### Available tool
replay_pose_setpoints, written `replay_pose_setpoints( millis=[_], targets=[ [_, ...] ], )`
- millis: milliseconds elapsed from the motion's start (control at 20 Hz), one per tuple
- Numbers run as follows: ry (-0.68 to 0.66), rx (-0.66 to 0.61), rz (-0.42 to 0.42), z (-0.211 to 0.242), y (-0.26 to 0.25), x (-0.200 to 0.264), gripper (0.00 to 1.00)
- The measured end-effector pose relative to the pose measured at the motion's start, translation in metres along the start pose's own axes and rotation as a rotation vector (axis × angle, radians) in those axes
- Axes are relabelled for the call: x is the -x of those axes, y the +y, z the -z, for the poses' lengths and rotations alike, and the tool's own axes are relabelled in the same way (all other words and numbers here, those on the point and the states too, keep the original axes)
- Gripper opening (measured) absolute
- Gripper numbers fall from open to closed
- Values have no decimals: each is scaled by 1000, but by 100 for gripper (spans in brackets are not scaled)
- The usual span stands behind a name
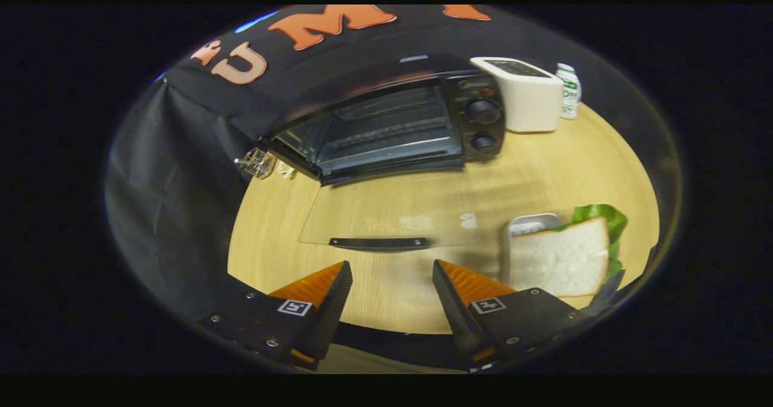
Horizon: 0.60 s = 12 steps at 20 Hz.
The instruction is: Open the toaster oven, put the food inside, and close the toaster oven door.
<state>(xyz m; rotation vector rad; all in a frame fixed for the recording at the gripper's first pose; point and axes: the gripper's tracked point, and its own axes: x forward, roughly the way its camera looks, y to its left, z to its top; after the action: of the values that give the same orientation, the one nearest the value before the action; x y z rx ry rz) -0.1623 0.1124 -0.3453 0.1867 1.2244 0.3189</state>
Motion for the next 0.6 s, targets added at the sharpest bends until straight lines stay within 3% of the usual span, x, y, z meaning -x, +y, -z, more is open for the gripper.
replay_pose_setpoints(
  millis=[150,400,600],
  targets=[
    [-68,-23,90,-17,-52,32,88],
    [-123,-24,256,-34,-144,52,89],
    [-34,-70,261,-14,-185,31,89]
  ],
)
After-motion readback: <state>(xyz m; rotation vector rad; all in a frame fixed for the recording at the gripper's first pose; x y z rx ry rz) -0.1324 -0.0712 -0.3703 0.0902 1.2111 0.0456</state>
